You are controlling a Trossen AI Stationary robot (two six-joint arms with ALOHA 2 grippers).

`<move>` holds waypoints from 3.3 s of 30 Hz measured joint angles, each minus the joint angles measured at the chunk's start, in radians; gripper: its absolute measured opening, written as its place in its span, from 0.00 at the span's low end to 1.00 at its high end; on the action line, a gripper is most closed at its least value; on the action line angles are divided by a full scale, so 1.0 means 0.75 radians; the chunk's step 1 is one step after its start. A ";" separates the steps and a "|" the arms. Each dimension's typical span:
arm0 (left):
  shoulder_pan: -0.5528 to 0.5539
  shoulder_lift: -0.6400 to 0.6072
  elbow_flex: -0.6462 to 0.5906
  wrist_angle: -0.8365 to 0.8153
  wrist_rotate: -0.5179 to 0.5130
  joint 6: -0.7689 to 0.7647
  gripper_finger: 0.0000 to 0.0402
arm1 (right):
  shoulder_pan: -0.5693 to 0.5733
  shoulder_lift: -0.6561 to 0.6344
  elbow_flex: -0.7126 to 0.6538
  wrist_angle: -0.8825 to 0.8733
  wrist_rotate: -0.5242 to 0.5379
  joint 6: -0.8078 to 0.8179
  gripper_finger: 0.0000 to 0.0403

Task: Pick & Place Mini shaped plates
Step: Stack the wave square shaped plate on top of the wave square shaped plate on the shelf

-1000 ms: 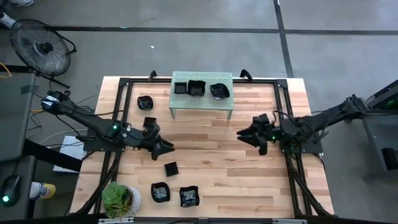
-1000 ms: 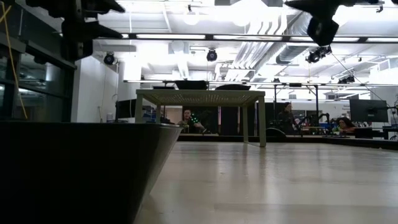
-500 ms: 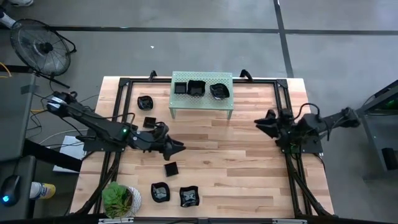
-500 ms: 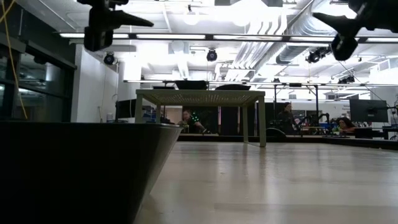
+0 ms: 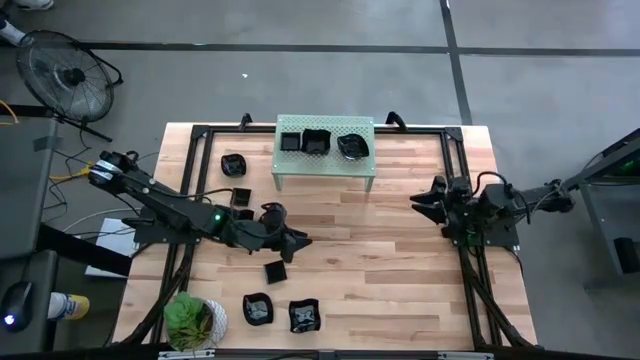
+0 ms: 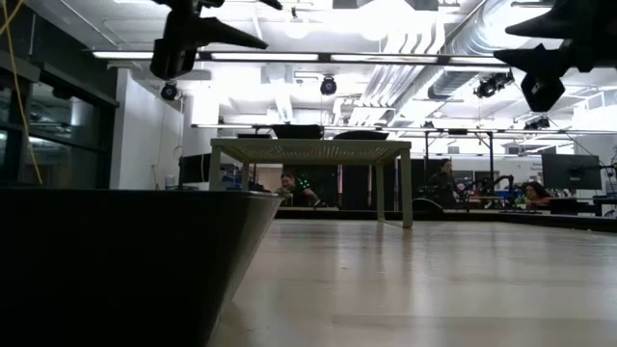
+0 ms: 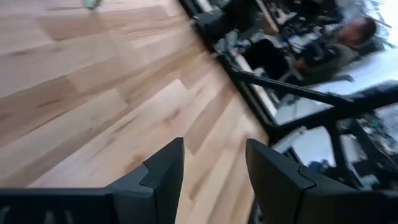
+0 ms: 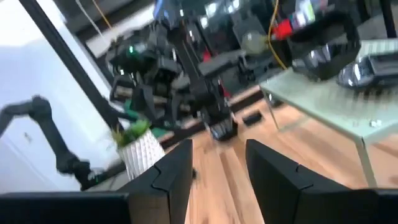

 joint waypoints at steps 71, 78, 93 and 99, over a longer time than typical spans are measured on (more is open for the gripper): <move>-0.260 0.688 0.532 -0.636 0.500 0.416 0.42 | -0.181 0.024 -0.221 0.257 -0.221 -0.218 0.36; -0.260 0.733 0.530 -0.627 0.502 0.421 0.42 | -0.181 0.035 -0.221 0.257 -0.221 -0.218 0.36; -0.260 0.758 0.530 -0.636 0.507 0.432 0.34 | -0.181 0.036 -0.221 0.257 -0.221 -0.218 0.36; -0.260 0.758 0.530 -0.634 0.506 0.431 0.21 | -0.181 0.036 -0.221 0.257 -0.221 -0.218 0.36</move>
